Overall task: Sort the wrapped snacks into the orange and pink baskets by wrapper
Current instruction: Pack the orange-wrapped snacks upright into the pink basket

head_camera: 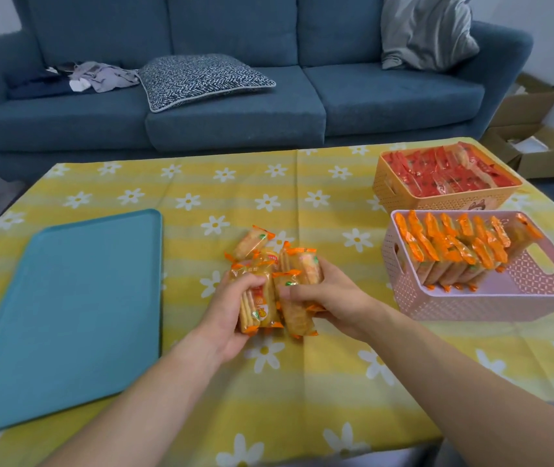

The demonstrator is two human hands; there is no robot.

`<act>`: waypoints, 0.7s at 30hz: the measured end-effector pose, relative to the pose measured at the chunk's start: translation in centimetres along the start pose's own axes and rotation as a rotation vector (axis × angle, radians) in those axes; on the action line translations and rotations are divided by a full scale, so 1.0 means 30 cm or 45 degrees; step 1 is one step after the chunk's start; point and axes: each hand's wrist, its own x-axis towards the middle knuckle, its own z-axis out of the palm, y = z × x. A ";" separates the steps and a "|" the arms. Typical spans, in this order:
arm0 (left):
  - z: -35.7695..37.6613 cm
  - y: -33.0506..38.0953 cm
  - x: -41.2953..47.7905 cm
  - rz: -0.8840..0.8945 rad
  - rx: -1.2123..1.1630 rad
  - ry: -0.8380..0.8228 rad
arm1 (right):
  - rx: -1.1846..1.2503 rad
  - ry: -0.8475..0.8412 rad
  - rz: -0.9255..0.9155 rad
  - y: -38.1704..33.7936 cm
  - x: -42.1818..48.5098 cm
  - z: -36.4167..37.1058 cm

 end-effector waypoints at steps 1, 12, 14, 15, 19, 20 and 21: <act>0.006 -0.003 -0.007 0.005 -0.005 0.001 | -0.010 0.011 -0.018 -0.002 -0.004 0.001; 0.157 0.041 -0.086 0.202 0.118 -0.079 | 0.068 0.084 -0.252 -0.109 -0.097 -0.045; 0.233 0.055 -0.091 0.281 0.105 -0.134 | 0.026 0.115 -0.325 -0.156 -0.137 -0.101; 0.283 0.057 -0.085 0.307 0.096 -0.156 | -0.004 0.148 -0.365 -0.182 -0.162 -0.138; 0.539 0.039 -0.046 0.353 0.144 -0.236 | -0.042 0.279 -0.468 -0.273 -0.275 -0.344; 0.618 0.024 -0.034 0.362 0.173 -0.255 | -0.045 0.311 -0.485 -0.291 -0.309 -0.410; 0.693 0.004 -0.019 0.372 0.190 -0.275 | -0.055 0.348 -0.502 -0.303 -0.338 -0.476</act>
